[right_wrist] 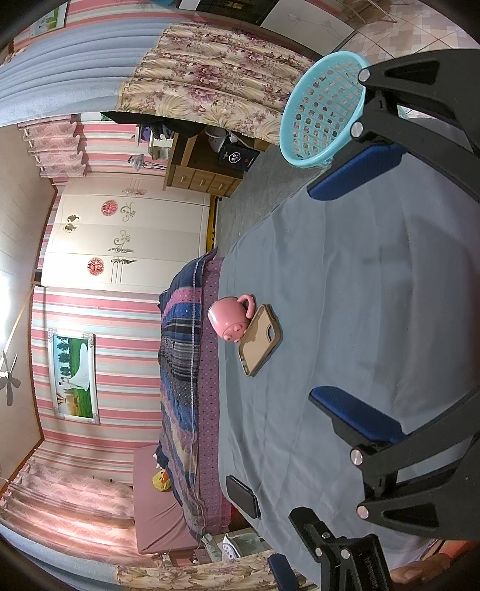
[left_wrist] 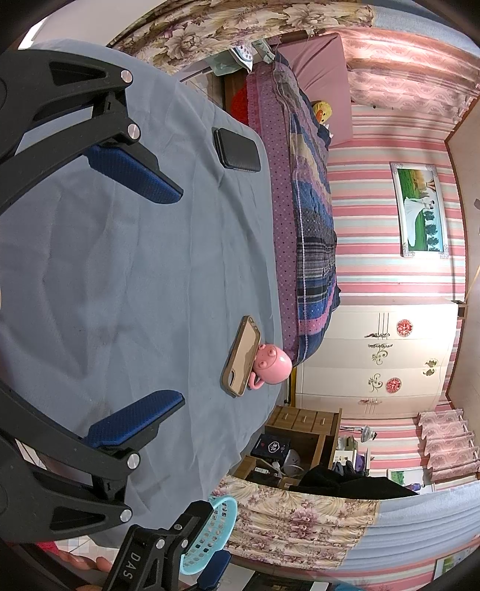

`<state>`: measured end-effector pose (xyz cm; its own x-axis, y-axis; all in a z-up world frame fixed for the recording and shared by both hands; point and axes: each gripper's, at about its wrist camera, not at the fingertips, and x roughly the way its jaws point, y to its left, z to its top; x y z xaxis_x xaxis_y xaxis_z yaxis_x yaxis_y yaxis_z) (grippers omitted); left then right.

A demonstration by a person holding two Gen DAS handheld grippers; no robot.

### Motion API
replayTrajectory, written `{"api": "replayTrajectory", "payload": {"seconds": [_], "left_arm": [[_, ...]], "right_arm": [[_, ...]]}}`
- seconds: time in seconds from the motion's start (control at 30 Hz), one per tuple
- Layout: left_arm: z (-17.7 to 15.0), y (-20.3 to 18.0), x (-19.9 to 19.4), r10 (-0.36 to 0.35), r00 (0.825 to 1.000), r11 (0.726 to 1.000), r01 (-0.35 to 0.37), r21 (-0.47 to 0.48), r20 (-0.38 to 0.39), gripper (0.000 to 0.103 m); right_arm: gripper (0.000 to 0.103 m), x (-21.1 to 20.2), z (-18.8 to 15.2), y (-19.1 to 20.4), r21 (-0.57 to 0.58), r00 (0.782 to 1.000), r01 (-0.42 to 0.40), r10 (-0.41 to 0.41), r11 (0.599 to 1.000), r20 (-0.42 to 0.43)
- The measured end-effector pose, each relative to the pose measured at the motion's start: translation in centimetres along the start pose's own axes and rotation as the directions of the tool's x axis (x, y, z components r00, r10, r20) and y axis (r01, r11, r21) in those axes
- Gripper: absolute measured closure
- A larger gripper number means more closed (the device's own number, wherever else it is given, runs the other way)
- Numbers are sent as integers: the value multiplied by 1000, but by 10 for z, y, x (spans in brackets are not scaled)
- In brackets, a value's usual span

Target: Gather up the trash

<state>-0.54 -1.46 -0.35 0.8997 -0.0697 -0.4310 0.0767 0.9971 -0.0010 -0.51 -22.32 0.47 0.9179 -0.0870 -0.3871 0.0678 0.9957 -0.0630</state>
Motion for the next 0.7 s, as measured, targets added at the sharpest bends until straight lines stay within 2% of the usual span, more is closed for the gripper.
{"api": "replayTrajectory", "payload": {"seconds": [0.7], "left_arm": [[0,2,0,3,1000,1000,-3,-1,2,5]], "right_arm": [[5,0,0,0,1,1000,0,0,1000,0]]}}
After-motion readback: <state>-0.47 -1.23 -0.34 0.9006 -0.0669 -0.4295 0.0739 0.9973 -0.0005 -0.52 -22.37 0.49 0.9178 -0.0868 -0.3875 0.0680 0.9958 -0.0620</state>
